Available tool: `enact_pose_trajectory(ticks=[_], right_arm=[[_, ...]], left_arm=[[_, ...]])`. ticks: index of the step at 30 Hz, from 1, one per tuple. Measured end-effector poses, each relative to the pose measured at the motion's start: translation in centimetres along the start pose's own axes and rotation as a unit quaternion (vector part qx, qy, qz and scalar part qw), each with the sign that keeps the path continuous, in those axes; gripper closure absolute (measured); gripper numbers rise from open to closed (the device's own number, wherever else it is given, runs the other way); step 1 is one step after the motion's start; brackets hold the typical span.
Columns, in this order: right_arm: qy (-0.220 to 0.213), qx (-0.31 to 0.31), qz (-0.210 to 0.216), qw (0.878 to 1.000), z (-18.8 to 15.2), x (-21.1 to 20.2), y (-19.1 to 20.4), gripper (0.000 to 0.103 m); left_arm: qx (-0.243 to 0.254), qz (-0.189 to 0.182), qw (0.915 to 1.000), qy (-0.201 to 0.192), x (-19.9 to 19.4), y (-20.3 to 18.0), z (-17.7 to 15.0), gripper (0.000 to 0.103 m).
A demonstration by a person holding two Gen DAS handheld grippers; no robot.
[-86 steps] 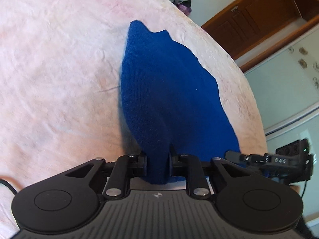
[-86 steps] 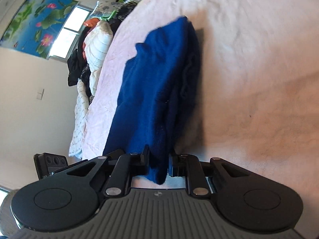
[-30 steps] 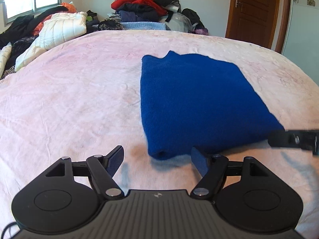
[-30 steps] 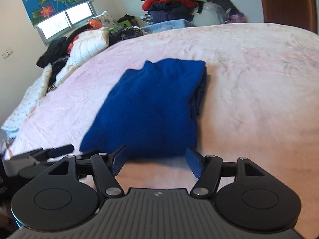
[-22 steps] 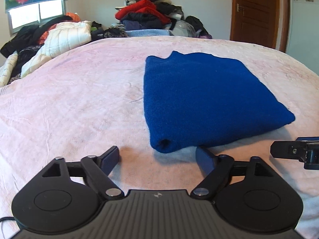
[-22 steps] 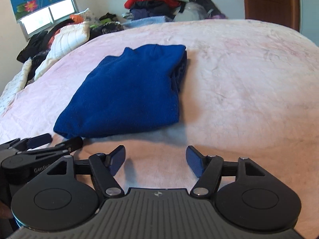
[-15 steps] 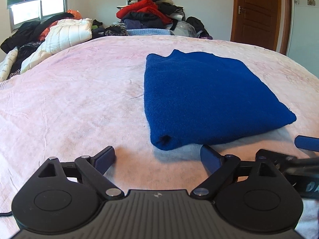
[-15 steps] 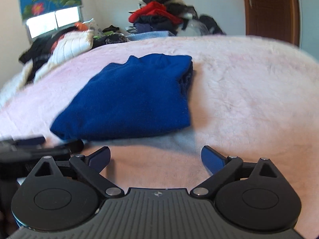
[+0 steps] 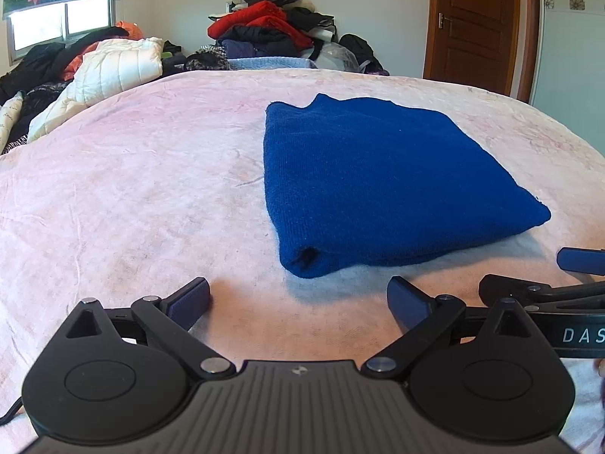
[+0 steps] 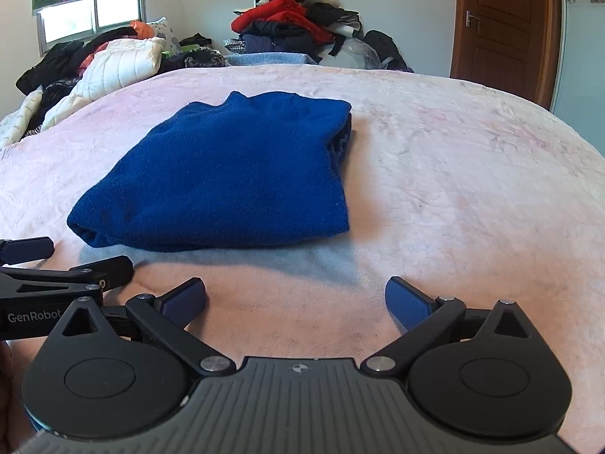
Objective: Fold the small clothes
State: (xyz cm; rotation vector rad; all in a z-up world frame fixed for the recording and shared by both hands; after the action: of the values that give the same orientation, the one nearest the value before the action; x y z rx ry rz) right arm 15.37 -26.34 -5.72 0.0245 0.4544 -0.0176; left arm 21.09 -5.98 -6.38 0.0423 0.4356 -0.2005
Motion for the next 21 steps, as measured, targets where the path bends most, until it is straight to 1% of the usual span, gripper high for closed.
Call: enact_pose_trajectory(ticks=[8,10,21], right_arm=[[-0.002,0.011,-0.031,0.999,-0.1,-0.2,-1.2,0.003],[0.001,0.004,-0.033,0.999,-0.1,0.0,-1.3,0.003],[0.002,0.002,-0.035,0.999,-0.1,0.1,-1.6,0.002]], left_arm=[[0.003,0.002,1.0000,-0.001,-0.1,-0.1,-0.1,0.002],[0.004,0.003,1.0000,-0.001,-0.1,-0.2,-0.1,0.002],[0.005,0.004,1.0000,-0.001,-0.1,-0.2,-0.1,0.001]])
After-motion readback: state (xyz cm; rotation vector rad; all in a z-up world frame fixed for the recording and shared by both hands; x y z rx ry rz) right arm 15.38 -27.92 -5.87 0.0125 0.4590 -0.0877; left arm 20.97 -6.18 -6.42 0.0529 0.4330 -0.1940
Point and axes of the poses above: each gripper's, at about its wrist camera, not at the fingertips, and x roughly the way its jaws point, y to its left, z to its top, the point moved 7 cm from there along x, roughly the way its jaws point, and after that the axes turned 13 degrees about -y, right-handed, at the moved point
